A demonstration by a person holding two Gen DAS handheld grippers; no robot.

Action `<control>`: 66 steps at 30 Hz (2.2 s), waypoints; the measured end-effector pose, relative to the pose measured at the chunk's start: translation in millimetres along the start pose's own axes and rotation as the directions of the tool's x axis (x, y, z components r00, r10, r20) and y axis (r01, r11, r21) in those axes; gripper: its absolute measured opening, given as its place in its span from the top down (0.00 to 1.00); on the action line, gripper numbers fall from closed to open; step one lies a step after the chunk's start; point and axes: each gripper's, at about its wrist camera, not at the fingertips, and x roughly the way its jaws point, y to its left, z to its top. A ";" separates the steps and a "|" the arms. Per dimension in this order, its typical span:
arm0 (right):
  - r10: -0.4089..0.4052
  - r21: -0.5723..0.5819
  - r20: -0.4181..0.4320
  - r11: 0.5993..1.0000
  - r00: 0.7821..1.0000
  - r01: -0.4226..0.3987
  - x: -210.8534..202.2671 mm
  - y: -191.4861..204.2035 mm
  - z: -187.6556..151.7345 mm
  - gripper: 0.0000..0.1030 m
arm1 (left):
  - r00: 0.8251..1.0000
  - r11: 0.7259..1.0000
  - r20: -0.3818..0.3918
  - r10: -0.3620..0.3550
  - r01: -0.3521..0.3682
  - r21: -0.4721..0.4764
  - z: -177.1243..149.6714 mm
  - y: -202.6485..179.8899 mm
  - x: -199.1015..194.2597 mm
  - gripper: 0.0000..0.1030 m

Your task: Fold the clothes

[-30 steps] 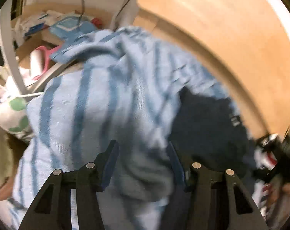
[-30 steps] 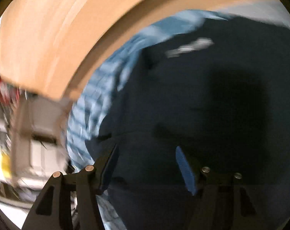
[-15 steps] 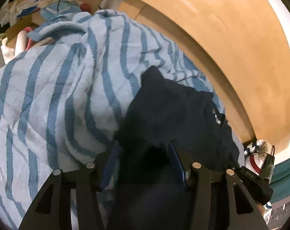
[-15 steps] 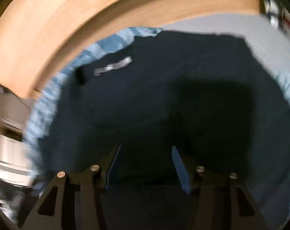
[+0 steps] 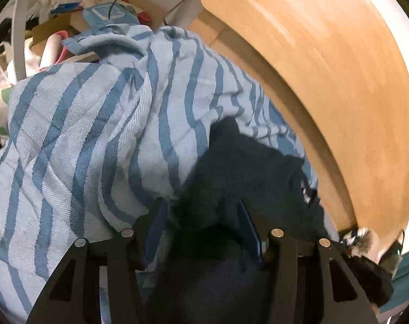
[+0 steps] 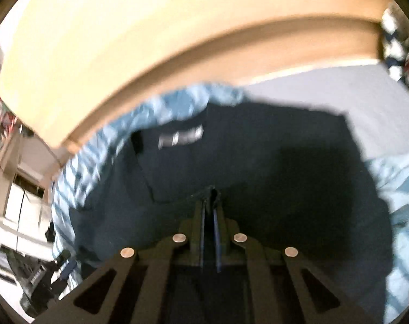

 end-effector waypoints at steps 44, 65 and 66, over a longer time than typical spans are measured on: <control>-0.130 -0.242 -0.247 0.968 0.960 0.069 116.1 86.6 -52.8 0.56 | 0.943 0.773 0.141 0.300 -0.327 0.544 -13.4 2.9 52.2 0.27; 0.140 -0.266 -0.251 0.942 0.958 -0.207 86.5 156.9 -62.8 0.51 | 0.975 0.986 -0.219 -0.047 0.081 0.148 71.6 -7.6 78.3 0.67; 0.144 -0.264 -0.260 0.941 0.955 -0.214 86.2 155.9 -64.4 0.51 | 0.977 0.989 -0.208 -0.049 0.077 0.126 75.2 -3.7 77.4 0.55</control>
